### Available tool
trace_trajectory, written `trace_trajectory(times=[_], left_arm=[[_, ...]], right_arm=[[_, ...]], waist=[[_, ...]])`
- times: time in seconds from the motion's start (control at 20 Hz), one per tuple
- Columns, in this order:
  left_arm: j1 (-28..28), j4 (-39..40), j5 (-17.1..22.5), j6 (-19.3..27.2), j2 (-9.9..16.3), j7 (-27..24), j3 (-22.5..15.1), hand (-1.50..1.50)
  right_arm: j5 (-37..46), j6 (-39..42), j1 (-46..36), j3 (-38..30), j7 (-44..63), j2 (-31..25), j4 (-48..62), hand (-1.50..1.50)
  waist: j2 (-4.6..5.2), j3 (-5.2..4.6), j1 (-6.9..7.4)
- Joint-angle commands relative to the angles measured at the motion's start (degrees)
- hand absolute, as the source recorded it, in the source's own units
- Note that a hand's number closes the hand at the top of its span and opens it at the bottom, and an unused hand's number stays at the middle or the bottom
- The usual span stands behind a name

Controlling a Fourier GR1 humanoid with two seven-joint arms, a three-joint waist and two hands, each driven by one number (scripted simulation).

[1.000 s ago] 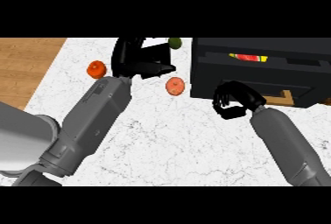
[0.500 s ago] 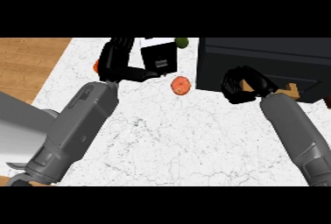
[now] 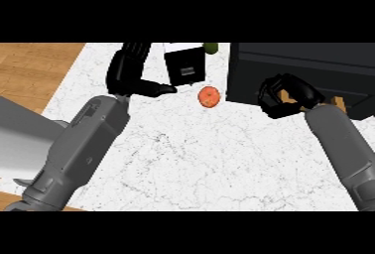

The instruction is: Pick up the cup, place it into the drawer and close the drawer

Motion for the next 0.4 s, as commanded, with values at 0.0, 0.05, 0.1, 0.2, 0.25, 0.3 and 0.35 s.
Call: trace_trajectory(times=[0.0,0.05,0.1,0.2,0.25,0.3,0.35], left_arm=[[0.92,-1.01,0.49,-1.58,0.55,0.45,-0.04,-1.50],[0.31,-1.31,0.54,-1.08,0.09,0.81,-0.05,-1.50],[0.72,-1.61,0.58,-1.70,0.62,0.34,0.09,-1.50],[2.36,-1.36,0.39,-1.47,-0.89,0.19,-0.74,-1.50],[1.92,-1.47,0.91,-2.46,0.67,0.58,0.07,-1.50],[1.92,-1.65,0.30,-2.03,0.42,0.46,-0.51,-1.50],[2.26,-2.13,0.84,-2.80,0.64,0.64,-0.25,-1.50]], right_arm=[[0.14,-6.32,-9.20,-4.91,3.74,-6.66,1.82,1.50],[-0.02,-6.20,-9.51,-4.87,4.13,-6.19,1.52,1.50],[-0.82,-5.10,-9.05,-5.50,3.86,-7.11,1.29,1.50],[-1.04,-4.07,-9.43,-5.46,4.33,-7.86,0.32,1.50],[-1.58,-3.92,-8.89,-5.74,3.88,-7.57,0.09,1.50],[-1.75,-3.69,-8.78,-5.69,4.25,-7.21,-0.03,1.50],[-1.73,-2.70,-8.48,-5.56,4.00,-8.21,-0.36,1.50]], waist=[[1.21,-0.60,2.98],[1.03,-0.59,2.76],[1.13,-0.61,3.13],[0.99,-0.69,2.73],[1.27,-0.66,3.17],[1.24,-0.62,3.38],[1.01,-0.66,3.55]])
